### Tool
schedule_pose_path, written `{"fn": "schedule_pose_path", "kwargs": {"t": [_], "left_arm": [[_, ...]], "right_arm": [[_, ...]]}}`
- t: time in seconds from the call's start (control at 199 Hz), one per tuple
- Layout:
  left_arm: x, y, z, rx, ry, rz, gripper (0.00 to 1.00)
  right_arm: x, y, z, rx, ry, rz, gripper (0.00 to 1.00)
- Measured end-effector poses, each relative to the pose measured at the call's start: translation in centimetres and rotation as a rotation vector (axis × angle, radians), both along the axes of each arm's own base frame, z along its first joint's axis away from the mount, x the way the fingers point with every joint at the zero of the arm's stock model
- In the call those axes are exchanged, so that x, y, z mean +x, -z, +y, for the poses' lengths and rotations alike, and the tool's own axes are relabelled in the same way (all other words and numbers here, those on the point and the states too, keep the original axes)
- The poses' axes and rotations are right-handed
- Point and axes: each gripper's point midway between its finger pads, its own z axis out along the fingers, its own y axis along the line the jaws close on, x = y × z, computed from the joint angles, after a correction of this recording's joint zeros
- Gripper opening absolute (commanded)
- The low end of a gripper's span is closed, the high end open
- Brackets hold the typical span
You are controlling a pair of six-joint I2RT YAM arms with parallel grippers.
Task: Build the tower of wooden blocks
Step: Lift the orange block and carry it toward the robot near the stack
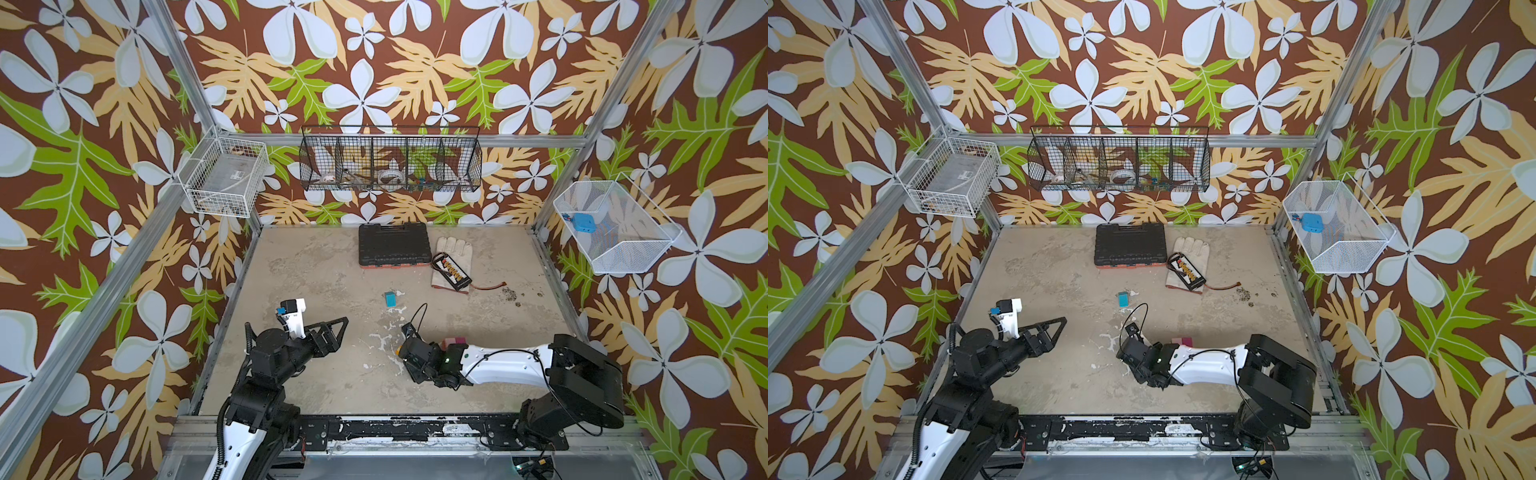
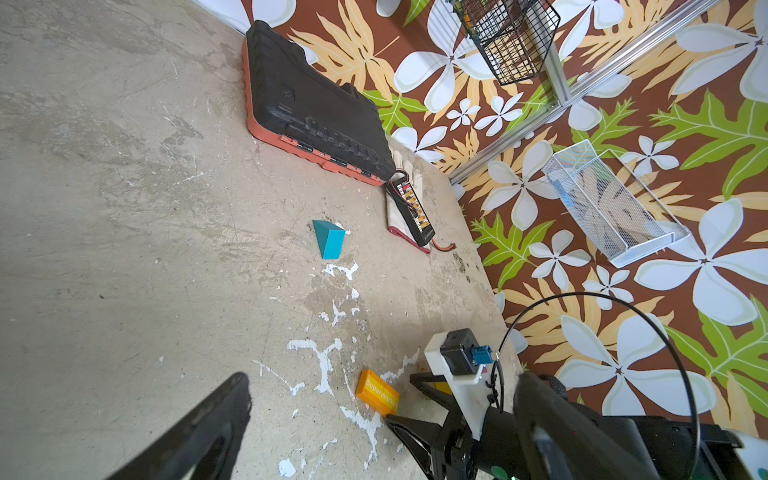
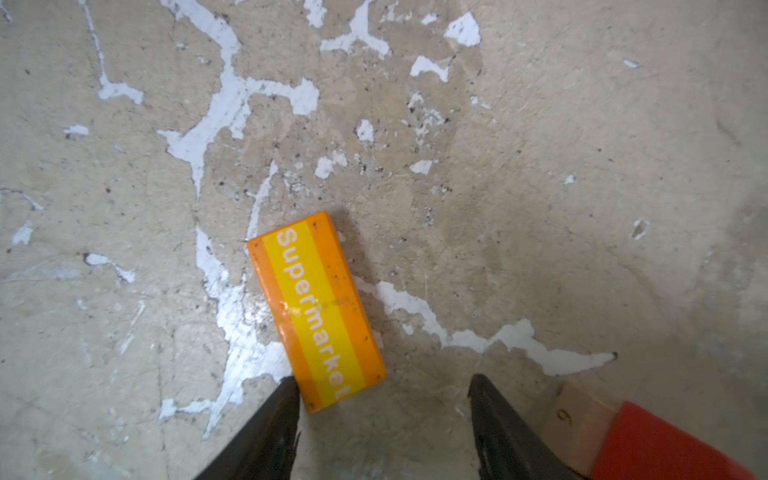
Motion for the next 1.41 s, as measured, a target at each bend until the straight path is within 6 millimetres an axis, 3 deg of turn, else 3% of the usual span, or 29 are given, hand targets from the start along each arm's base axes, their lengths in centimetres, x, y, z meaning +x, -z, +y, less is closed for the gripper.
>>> {"fn": "schedule_pose_path", "kwargs": {"t": [0.608, 0.794, 1.07, 1.407], "left_arm": [[0.0, 0.0, 0.0, 0.001, 0.000, 0.002, 1.00], [0.0, 0.0, 0.0, 0.001, 0.000, 0.002, 1.00], [0.0, 0.0, 0.0, 0.000, 0.000, 0.000, 1.00], [0.0, -0.1, 0.0, -0.001, 0.000, -0.002, 1.00]], "right_arm": [[2.4, 0.2, -1.2, 0.006, 0.103, 0.000, 0.70], [1.7, -1.0, -0.1, 0.104, 0.118, 0.039, 0.80], [1.5, -2.2, 2.1, 0.219, 0.166, 0.081, 0.86], [1.7, -0.5, 3.0, 0.188, 0.247, 0.095, 0.90]]}}
